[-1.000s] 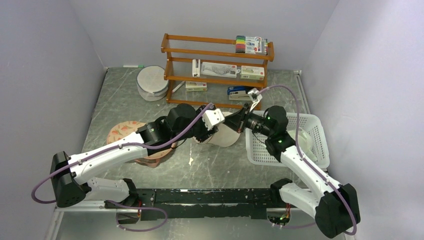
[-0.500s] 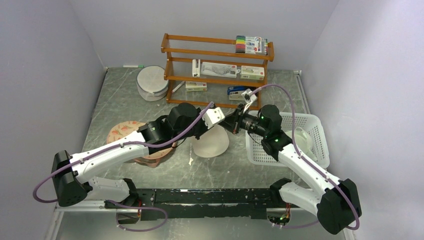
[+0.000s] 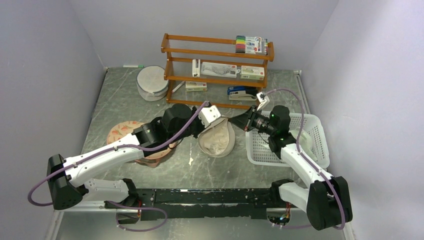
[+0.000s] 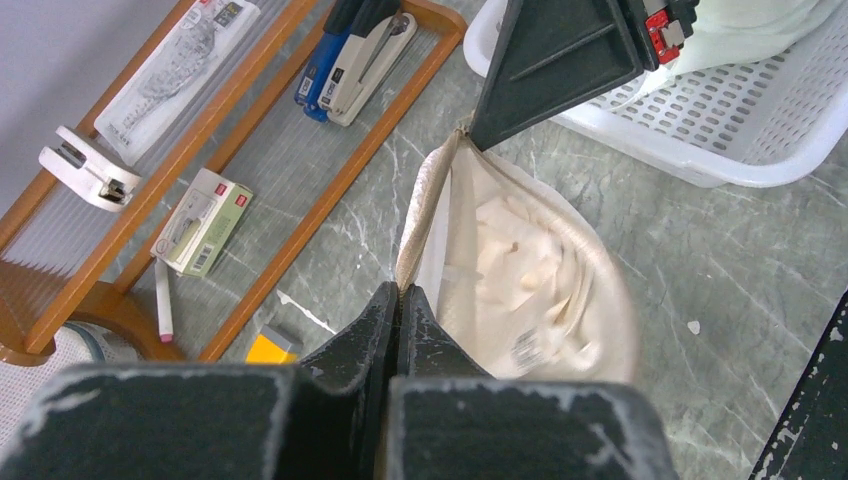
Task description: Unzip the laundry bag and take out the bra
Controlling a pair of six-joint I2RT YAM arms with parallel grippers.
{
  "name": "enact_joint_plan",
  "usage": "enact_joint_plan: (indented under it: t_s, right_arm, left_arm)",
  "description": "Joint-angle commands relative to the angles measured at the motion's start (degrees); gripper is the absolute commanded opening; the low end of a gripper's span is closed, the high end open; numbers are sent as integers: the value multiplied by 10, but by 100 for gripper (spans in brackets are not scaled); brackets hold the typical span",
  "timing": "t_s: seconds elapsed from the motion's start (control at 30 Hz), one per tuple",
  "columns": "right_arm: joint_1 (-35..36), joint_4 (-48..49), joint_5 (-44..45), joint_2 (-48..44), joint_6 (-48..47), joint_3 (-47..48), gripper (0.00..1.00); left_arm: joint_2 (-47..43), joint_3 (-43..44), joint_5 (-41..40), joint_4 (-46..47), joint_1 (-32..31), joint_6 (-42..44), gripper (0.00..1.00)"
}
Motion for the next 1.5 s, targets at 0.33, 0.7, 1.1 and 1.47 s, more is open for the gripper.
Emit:
enact_joint_plan:
  t_s: [0.33, 0.7, 1.1, 1.47]
  right_arm:
    - [120, -31, 30, -17, -78, 73, 0]
    - [134, -29, 38, -23, -75, 71, 0]
    - [135, -17, 39, -30, -55, 70, 0]
    - [139, -23, 43, -39, -59, 60, 0]
  left_arm:
    - [25, 18, 45, -12, 3, -1, 65]
    - [26, 21, 10, -15, 2, 2, 32]
    - [43, 30, 96, -17, 2, -11, 72]
    - [75, 24, 24, -4, 2, -14, 30]
